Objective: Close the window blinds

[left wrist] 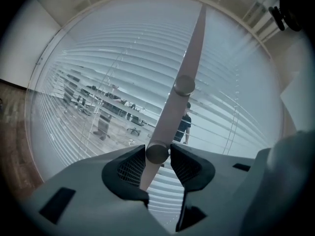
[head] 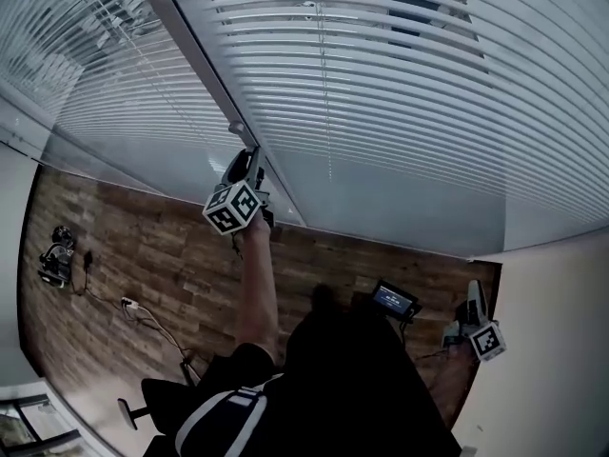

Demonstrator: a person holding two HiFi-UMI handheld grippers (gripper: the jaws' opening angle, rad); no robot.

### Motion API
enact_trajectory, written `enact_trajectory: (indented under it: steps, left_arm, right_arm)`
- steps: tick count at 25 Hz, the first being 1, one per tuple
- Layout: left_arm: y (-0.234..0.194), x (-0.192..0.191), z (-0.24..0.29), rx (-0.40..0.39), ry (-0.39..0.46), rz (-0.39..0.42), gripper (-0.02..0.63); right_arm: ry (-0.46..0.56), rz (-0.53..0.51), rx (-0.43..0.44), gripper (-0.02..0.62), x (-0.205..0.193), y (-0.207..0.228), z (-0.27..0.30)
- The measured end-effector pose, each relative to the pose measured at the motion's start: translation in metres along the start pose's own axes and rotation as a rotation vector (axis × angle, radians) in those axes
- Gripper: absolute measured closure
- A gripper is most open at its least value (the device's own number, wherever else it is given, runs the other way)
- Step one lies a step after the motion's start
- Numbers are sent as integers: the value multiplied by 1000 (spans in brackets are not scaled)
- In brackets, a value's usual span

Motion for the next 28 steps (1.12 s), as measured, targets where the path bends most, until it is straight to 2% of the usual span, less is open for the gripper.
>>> enact_trajectory:
  steps: [3, 7, 16, 23, 28]
  left_arm:
    - [1, -6, 1, 4, 3, 32, 448]
    - [2, -10, -1, 10, 10, 65, 446]
    - [13, 8, -9, 19, 13, 92, 466]
    - [10, 8, -6, 24, 0, 121, 469]
    - [14, 11, -5, 54, -31, 239, 471]
  right_arm:
    - [-5, -23, -17, 502, -1, 8, 1]
    - [-3, 1, -31, 502, -4, 13, -1]
    - [-11, -27, -24, 502, 15, -3, -1]
    - [-7, -25, -33, 502, 8, -2, -5]
    - [-10, -7, -74, 502, 7, -1, -15]
Point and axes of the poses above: the fingertips, and each gripper's own axes: z forward along the fingers, y to its right, x out of its top, the point moved 10 cm from there along -z, backward along the fingers, and after that the axes turned 14 degrees about -z, right-handed, at the moved point
